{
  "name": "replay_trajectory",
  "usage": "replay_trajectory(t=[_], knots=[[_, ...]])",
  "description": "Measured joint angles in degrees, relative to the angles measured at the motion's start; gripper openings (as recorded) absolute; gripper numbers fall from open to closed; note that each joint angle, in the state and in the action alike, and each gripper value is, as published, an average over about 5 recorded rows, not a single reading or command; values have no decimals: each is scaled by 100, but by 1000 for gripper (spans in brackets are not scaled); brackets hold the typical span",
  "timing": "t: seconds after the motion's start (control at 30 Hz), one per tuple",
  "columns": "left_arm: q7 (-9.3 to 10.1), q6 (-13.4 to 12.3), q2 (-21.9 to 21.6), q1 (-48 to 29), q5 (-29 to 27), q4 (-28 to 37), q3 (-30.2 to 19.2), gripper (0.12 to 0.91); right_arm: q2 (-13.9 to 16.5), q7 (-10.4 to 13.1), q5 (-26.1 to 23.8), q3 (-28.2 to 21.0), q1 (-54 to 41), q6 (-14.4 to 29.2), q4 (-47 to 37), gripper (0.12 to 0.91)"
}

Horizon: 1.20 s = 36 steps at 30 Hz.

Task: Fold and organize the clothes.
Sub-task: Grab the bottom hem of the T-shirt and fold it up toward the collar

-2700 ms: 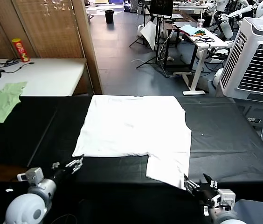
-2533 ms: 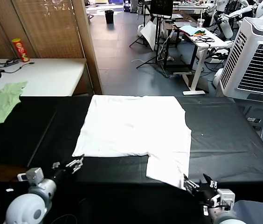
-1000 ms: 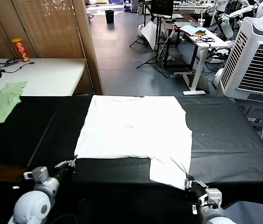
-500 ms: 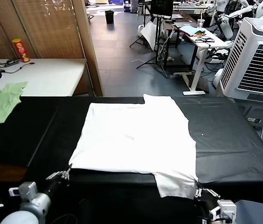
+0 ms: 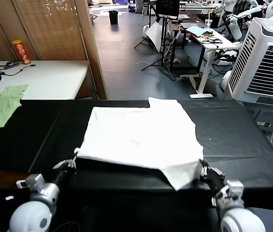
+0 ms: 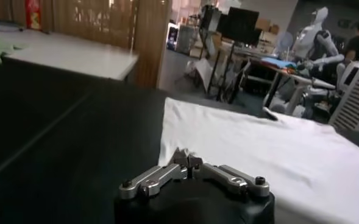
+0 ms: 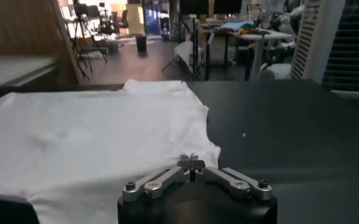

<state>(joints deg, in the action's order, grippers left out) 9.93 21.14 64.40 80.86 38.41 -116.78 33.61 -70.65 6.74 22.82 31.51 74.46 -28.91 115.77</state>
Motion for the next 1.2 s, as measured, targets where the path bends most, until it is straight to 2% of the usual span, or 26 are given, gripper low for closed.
replay_trajectory(t=[0.23, 0.57, 0.67, 0.77, 0.87, 1.0, 1.13, 1.2], knots=[[-15, -64, 17, -565, -304, 562, -227, 127, 52, -75, -122, -326, -896, 82, -888, 122], [-18, -112, 28, -1093, -586, 1197, -372, 127, -84, -230, -227, -663, -1709, 94, -1915, 125], [-34, -94, 50, -1196, -634, 1328, -420, 127, -78, -346, -117, -667, -1743, 20, -1965, 192], [-72, -73, 80, -1275, -675, 1397, -457, 134, -9, -444, 49, -616, -1672, -101, -1877, 340], [-87, -70, 93, -1301, -690, 1407, -459, 224, 108, -505, 117, -523, -1474, -199, -1625, 507], [-84, -73, 68, -1239, -691, 1359, -394, 439, 313, -605, 108, -341, -993, -226, -1113, 714], [-106, -75, 44, -1091, -717, 1250, -315, 667, 442, -709, 17, -164, -456, -125, -676, 787], [-147, -74, 37, -982, -746, 1188, -303, 741, 455, -733, -28, -107, -233, -84, -565, 796]])
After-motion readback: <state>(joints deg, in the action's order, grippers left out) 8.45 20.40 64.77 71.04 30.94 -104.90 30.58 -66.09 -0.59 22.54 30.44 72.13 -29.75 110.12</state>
